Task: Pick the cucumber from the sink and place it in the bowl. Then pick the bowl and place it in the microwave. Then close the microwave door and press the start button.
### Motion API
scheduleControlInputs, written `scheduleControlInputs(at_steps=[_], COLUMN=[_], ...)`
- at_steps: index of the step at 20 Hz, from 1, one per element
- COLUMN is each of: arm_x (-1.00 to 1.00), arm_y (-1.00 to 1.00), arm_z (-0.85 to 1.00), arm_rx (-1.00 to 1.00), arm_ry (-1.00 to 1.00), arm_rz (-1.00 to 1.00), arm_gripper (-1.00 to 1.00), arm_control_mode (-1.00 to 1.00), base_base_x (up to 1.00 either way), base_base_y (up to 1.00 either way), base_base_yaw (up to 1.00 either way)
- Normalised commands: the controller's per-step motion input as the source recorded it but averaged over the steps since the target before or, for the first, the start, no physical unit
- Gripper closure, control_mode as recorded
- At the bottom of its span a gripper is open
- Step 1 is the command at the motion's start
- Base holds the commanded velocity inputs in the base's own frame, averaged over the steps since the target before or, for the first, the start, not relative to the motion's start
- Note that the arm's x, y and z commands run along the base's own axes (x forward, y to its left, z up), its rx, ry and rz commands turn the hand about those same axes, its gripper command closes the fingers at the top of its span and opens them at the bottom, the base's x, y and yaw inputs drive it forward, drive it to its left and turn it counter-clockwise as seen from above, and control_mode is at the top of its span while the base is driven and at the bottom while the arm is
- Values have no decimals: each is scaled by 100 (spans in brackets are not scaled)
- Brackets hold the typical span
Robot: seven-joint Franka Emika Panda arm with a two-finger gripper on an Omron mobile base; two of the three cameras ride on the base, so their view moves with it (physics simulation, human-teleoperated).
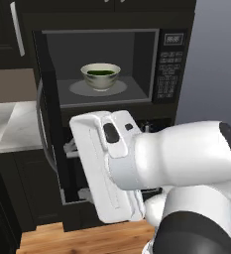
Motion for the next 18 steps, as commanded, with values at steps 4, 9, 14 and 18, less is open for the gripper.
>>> scheduleControlInputs(at_steps=[4,9,14,18], arm_x=[54,92,94,92], arm_y=[96,79,52,34], arm_z=[-27,-21,-14,-17], arm_rx=[-19,-18,-16,-16], arm_ry=[-2,0,-1,-2], arm_rz=[-5,-16,-20,-22], arm_gripper=[-100,-100,-100,-100], arm_control_mode=[-100,-100,-100,-100], base_base_x=[0,0,0,0], base_base_y=[0,0,0,0], base_base_yaw=[0,0,0,0])
